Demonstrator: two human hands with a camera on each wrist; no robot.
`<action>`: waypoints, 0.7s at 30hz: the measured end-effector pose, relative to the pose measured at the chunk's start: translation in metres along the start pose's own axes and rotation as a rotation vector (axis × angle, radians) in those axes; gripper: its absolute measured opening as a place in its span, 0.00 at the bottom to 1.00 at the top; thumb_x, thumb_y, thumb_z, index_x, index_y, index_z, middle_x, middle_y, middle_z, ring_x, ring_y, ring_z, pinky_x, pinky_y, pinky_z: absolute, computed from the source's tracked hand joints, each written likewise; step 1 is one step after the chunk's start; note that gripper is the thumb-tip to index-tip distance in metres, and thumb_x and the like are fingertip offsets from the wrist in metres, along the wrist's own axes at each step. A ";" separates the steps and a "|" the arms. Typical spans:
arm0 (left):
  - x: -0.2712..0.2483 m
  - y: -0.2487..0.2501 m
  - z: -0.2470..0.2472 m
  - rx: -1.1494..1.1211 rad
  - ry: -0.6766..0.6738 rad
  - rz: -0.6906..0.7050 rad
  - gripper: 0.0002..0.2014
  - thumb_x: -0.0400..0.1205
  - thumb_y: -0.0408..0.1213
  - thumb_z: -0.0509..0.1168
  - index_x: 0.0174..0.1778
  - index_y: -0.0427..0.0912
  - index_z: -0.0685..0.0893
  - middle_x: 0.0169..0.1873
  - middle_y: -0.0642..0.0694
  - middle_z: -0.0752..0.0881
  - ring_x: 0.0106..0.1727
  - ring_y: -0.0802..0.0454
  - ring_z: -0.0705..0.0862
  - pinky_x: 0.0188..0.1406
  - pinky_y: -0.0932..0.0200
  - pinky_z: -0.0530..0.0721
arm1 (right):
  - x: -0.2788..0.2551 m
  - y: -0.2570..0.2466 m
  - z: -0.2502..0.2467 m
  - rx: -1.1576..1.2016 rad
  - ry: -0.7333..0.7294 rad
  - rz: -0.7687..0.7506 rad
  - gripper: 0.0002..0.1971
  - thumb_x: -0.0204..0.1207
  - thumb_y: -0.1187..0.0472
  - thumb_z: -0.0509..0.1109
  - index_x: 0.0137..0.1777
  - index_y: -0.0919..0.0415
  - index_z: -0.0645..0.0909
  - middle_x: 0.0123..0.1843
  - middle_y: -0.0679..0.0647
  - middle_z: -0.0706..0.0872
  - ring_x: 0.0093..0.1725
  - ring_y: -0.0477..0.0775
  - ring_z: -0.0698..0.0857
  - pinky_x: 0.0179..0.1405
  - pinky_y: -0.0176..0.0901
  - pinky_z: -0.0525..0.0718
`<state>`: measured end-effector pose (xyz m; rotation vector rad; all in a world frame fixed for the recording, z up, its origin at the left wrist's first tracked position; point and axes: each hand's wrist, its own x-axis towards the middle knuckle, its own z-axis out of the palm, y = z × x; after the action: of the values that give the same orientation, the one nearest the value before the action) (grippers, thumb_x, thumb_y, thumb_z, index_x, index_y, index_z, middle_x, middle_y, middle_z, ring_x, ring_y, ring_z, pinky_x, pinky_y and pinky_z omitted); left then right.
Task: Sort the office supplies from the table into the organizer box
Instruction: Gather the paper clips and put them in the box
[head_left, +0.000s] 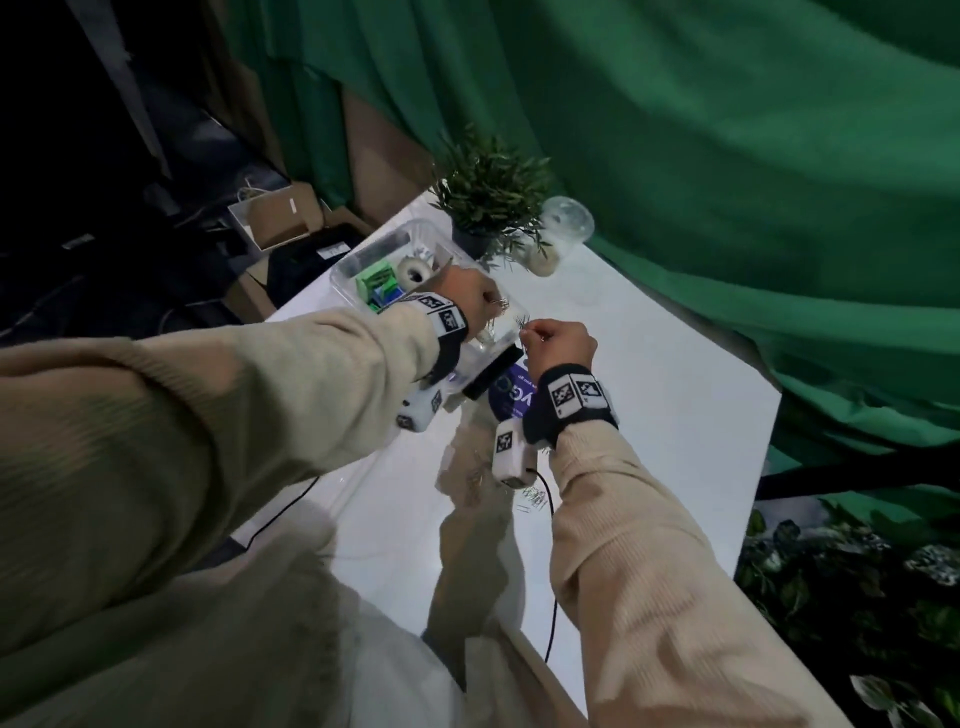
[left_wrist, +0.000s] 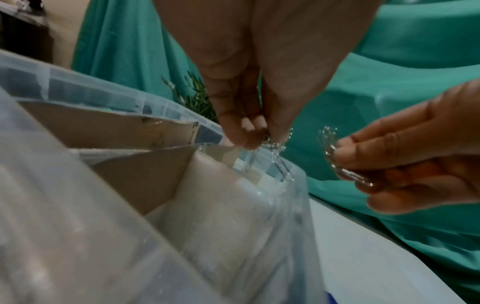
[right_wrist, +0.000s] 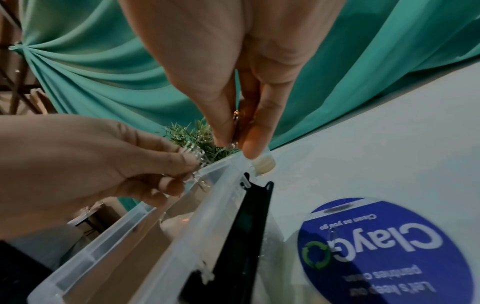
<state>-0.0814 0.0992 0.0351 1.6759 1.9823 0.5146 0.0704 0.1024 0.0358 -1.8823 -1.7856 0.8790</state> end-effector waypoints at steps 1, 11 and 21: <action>0.005 -0.001 0.001 -0.007 -0.007 -0.021 0.08 0.78 0.42 0.65 0.45 0.46 0.89 0.45 0.45 0.90 0.50 0.45 0.86 0.52 0.52 0.86 | 0.004 -0.005 0.004 0.002 -0.002 0.019 0.09 0.77 0.63 0.71 0.51 0.63 0.90 0.51 0.61 0.91 0.58 0.60 0.86 0.65 0.37 0.78; 0.029 -0.015 -0.001 0.040 -0.113 0.004 0.11 0.76 0.28 0.63 0.46 0.40 0.91 0.47 0.41 0.91 0.53 0.42 0.86 0.49 0.56 0.84 | 0.034 -0.036 0.032 -0.096 -0.029 0.163 0.08 0.75 0.65 0.71 0.49 0.58 0.91 0.53 0.63 0.90 0.53 0.63 0.87 0.52 0.39 0.82; 0.024 -0.032 -0.010 0.074 -0.108 0.009 0.12 0.80 0.32 0.64 0.51 0.46 0.91 0.53 0.45 0.89 0.52 0.44 0.86 0.48 0.58 0.83 | 0.037 -0.043 0.039 -0.116 -0.018 0.192 0.10 0.75 0.64 0.70 0.54 0.57 0.89 0.59 0.63 0.87 0.56 0.65 0.86 0.58 0.46 0.84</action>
<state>-0.1164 0.1170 0.0219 1.7206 1.9387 0.3501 0.0111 0.1385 0.0302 -2.1552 -1.7207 0.8770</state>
